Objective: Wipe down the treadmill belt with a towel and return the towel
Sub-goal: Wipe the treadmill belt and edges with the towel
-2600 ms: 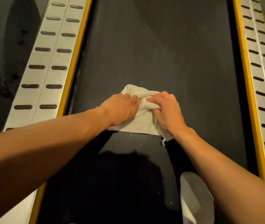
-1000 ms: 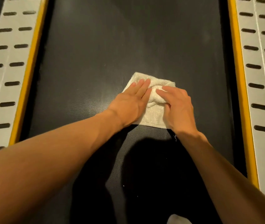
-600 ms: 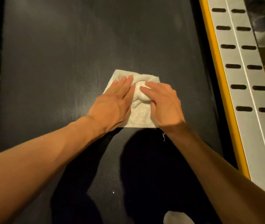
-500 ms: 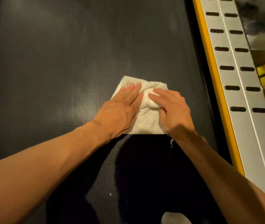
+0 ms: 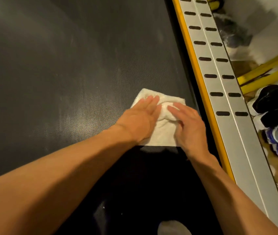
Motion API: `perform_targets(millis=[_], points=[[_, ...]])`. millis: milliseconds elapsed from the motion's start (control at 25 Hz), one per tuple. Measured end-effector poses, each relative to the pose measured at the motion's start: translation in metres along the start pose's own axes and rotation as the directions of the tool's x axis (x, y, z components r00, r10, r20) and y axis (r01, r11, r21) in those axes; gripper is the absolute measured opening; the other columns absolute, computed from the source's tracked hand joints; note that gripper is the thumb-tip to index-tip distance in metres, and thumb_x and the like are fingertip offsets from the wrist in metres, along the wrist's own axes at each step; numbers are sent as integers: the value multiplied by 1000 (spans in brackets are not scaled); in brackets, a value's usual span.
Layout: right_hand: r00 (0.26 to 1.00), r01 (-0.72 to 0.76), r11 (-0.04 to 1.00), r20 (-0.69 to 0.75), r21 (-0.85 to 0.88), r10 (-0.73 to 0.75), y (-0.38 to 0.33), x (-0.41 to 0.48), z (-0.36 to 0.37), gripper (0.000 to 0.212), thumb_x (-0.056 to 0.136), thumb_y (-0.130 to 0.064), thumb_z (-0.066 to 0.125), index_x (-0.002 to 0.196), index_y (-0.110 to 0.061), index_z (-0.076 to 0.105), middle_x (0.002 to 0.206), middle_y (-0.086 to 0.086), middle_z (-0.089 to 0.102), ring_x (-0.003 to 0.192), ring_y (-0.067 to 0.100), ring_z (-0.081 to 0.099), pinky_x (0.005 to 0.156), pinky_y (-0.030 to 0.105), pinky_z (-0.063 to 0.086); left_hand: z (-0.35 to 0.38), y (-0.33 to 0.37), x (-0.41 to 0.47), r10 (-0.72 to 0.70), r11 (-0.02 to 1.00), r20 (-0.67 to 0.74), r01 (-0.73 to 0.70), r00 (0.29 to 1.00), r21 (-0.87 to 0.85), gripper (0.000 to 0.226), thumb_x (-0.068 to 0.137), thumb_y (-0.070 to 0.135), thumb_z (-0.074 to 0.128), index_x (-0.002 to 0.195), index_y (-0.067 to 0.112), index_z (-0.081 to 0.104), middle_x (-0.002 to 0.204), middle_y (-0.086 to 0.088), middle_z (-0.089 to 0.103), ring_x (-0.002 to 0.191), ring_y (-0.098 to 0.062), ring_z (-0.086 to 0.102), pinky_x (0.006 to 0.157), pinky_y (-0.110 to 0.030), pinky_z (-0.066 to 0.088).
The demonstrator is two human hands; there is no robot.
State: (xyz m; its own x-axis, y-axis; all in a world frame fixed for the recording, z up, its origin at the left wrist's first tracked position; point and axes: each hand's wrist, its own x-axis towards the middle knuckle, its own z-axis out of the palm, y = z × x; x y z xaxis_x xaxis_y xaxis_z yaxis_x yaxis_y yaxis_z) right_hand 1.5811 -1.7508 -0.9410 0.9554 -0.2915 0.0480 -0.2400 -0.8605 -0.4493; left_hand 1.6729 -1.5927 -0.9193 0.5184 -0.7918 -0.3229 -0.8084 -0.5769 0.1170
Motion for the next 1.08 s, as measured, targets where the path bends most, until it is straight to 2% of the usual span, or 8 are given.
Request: perform_targets(millis=[120, 200, 360, 480, 560, 680, 920, 1080], points=[[984, -104, 994, -141, 32, 107, 1, 12, 8, 46, 83, 9, 56, 120, -19, 64, 125, 2, 62, 118, 19, 50, 102, 24, 36, -21, 15, 23, -42, 999, 104, 42, 994, 3, 68, 97, 17, 40, 151, 6, 1, 158, -14, -15, 146, -28, -11, 118, -37, 1], [976, -124, 990, -173, 68, 134, -8, 14, 12, 45, 84, 9, 56, 120, -17, 64, 125, 4, 61, 118, 22, 51, 102, 26, 34, -16, 12, 29, -54, 998, 61, 52, 997, 33, 67, 98, 20, 38, 151, 5, -1, 158, -14, -15, 146, -29, -11, 118, -39, 3], [982, -187, 975, 44, 121, 183, 11, -24, 4, 40, 90, -10, 60, 117, -38, 56, 135, 0, 50, 127, 22, 43, 105, 27, 27, 1, 20, 7, 41, 999, 27, -42, 999, 14, 64, 99, 23, 33, 151, 5, 2, 159, -15, -11, 147, -30, -8, 118, -39, -1], [972, -197, 972, 153, 127, 177, 23, -53, -8, 32, 91, -45, 54, 115, -62, 42, 131, -20, 38, 128, 21, 43, 110, 38, 29, 2, 34, -12, 136, 988, 101, -128, 985, -89, 54, 100, 22, 12, 152, 10, 2, 159, -12, -11, 147, -28, -9, 120, -39, 0], [987, -161, 978, 35, 131, 158, 15, -47, -6, 40, 93, -30, 56, 122, -56, 46, 133, -16, 44, 126, 16, 43, 109, 32, 35, -3, 28, -12, 140, 989, 112, -133, 984, -71, 56, 97, 22, 4, 152, 10, 2, 159, -12, -12, 147, -28, -8, 120, -42, 11], [987, -157, 988, -27, -6, 157, -14, -36, 8, 40, 93, -11, 54, 128, -32, 57, 135, -2, 52, 121, 10, 41, 99, 5, 23, -7, 11, -15, 78, 996, 123, -83, 989, 33, 53, 101, 16, 15, 151, 6, 4, 159, -15, -11, 147, -31, -5, 118, -43, 17], [999, -17, 1000, 30, -23, 18, -33, -77, 18, 42, 90, -3, 52, 126, -23, 59, 131, 4, 57, 118, 22, 49, 98, 25, 34, 15, -10, -78, 151, 961, 112, -172, 982, 215, 52, 103, 19, 18, 151, 4, 5, 157, -23, -7, 146, -36, -4, 119, -41, 6], [996, -3, 997, 91, -81, 11, -70, -43, 34, 47, 89, -1, 53, 131, -22, 54, 135, 1, 52, 119, 19, 40, 98, 22, 32, -2, -35, -82, 28, 965, 129, -61, 991, 254, 51, 103, 17, 19, 151, 4, 6, 157, -22, -6, 146, -35, -2, 120, -40, 9]])
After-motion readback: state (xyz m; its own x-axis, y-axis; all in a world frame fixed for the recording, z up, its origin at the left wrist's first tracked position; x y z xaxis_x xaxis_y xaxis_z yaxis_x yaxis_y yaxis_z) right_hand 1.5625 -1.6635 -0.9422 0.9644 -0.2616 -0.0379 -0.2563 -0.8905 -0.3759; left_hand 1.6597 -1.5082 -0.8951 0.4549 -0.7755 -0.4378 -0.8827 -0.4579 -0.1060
